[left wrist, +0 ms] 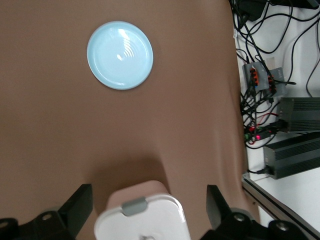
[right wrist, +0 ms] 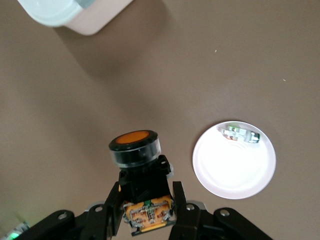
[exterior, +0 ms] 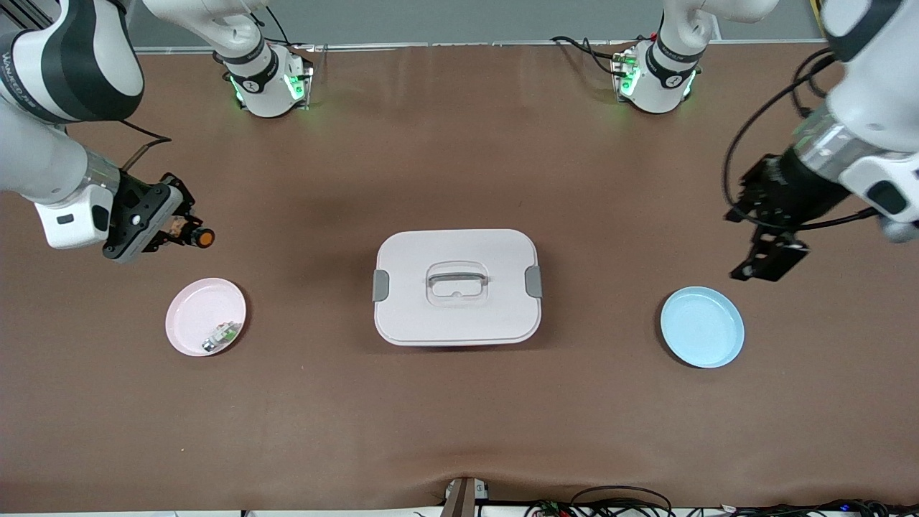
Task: Transfer orange switch to right arm and place
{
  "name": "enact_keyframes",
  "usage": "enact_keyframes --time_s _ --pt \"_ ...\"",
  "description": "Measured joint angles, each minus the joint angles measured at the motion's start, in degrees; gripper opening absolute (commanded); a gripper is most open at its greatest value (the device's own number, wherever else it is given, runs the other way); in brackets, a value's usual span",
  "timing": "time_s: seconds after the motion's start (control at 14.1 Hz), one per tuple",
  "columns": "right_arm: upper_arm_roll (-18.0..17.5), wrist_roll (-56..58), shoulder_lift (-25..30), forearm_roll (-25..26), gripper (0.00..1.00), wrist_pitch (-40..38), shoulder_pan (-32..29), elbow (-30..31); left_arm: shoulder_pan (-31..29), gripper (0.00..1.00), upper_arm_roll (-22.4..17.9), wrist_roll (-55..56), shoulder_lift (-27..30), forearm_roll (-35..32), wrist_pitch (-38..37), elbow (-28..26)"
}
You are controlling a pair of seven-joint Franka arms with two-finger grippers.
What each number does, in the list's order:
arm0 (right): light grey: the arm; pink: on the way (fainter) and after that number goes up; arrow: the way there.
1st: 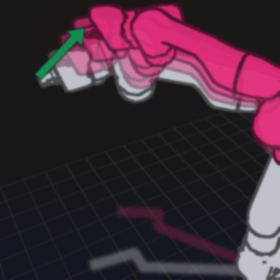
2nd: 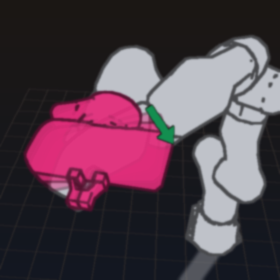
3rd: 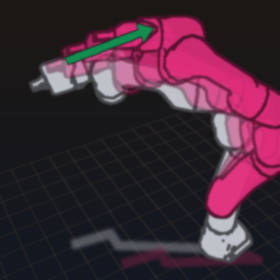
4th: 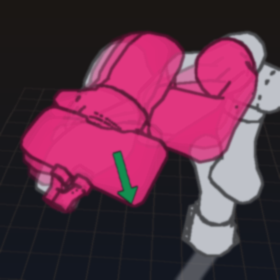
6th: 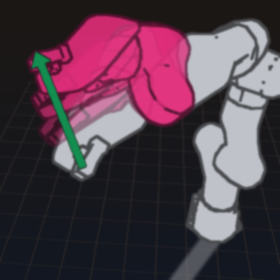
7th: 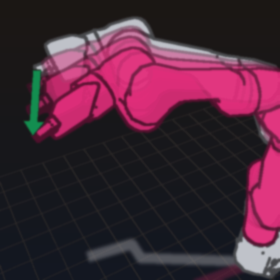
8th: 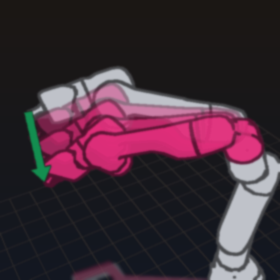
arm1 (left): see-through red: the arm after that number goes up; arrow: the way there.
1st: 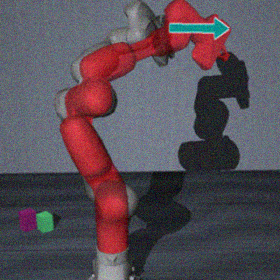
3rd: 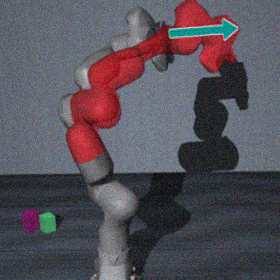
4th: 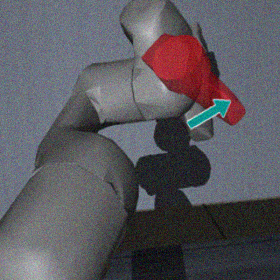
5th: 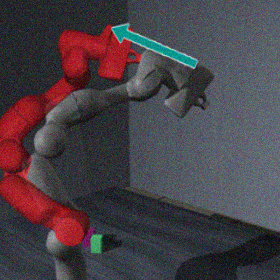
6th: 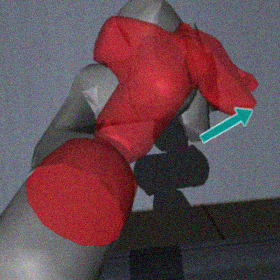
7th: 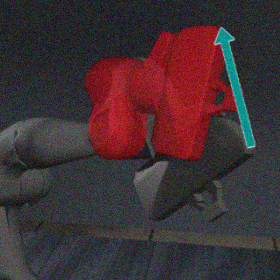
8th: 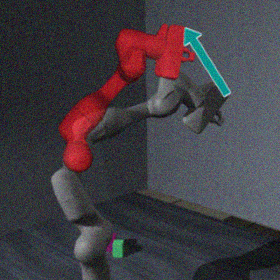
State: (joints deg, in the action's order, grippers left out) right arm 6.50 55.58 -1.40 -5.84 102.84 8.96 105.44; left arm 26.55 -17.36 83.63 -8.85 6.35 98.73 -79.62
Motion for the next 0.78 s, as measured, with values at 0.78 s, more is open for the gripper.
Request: enact_keyframes --time_s 0.78 --pt "0.0 17.0 -7.6 7.2 0.00 2.1 -4.6 -5.0 -13.8 1.00 0.0 -52.6 10.6 -0.1 -3.3 -15.0"
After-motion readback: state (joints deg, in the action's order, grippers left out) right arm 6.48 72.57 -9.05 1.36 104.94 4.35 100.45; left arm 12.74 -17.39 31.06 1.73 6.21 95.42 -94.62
